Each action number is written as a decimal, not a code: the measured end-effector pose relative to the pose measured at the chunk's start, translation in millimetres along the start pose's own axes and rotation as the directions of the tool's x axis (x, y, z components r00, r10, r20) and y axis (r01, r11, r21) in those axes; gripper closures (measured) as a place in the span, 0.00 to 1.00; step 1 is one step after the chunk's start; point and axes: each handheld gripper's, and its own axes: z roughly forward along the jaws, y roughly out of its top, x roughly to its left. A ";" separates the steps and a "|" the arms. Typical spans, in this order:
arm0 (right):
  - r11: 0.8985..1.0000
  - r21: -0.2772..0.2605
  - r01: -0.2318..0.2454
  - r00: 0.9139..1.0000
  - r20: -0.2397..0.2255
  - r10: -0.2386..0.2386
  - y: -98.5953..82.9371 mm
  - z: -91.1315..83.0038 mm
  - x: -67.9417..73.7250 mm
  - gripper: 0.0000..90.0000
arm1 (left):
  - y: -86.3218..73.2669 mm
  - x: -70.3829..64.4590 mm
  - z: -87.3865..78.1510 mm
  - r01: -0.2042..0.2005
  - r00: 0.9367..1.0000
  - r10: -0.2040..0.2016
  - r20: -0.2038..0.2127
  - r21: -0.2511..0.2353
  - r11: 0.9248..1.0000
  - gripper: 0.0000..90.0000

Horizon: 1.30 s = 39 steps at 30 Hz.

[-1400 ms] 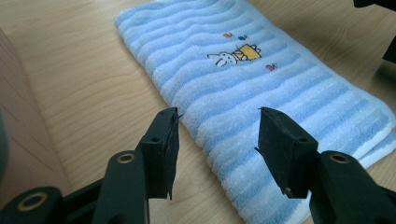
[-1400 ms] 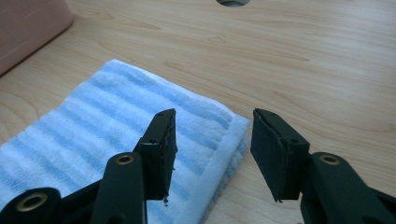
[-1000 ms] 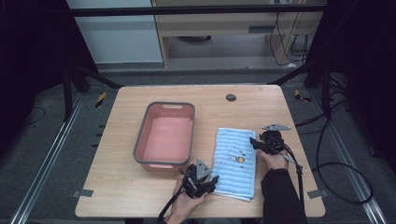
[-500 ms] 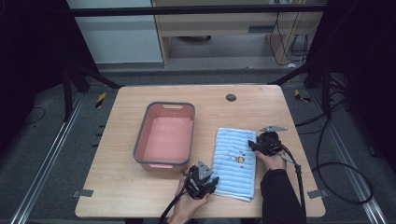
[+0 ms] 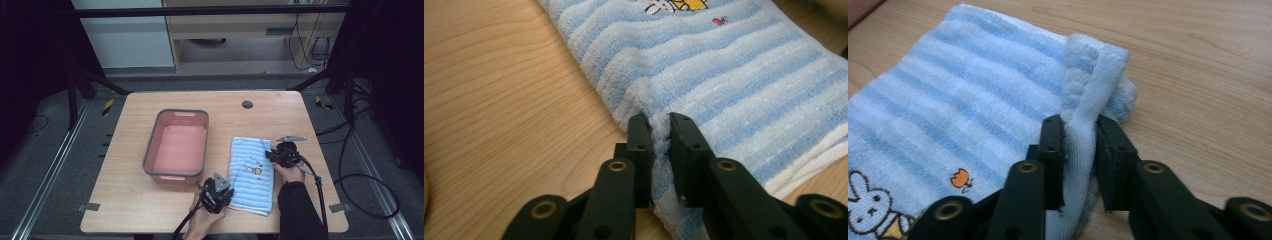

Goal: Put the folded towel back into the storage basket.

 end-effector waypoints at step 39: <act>0.968 -0.248 0.042 0.994 -0.091 -0.067 32.4 -69.6 24.2 0.92 | 33.0 7.6 -59.1 -0.011 0.999 0.017 0.034 -0.173 0.985 0.95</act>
